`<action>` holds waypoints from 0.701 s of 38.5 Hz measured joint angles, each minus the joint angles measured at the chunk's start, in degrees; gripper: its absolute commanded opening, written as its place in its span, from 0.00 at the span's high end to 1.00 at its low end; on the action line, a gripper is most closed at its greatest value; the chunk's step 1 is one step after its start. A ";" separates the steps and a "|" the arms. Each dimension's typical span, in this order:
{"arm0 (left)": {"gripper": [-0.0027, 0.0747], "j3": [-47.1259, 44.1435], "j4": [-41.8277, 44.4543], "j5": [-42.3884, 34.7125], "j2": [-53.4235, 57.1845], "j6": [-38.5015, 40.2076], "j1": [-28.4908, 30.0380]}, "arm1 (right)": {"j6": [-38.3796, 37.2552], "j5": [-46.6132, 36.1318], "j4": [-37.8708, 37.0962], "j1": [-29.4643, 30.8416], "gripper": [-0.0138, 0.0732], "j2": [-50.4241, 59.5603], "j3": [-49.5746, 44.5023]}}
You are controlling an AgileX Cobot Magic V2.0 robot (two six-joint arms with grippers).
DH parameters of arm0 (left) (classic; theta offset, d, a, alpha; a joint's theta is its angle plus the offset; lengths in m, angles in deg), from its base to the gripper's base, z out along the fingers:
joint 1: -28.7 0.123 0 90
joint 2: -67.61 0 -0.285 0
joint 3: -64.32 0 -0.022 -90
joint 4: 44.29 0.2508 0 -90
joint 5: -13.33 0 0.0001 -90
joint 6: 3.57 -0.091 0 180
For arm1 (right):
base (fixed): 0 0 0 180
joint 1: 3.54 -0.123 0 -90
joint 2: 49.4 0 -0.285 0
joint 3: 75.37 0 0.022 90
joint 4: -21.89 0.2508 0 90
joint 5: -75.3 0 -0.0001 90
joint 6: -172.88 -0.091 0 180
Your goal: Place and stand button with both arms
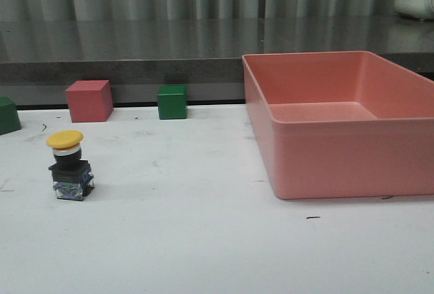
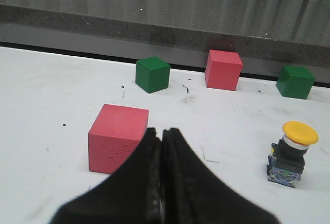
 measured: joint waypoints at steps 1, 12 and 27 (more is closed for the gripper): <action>0.99 0.00 0.00 0.00 0.00 0.00 0.00 | 0.00 0.00 0.00 0.00 0.92 0.00 0.00; 0.99 0.00 0.00 0.00 0.00 0.00 0.00 | 0.00 0.00 -0.89 0.00 0.92 0.00 -0.09; 0.99 0.00 0.00 0.00 0.00 0.00 0.00 | 8.37 -15.65 4.83 2.25 0.92 8.67 -15.85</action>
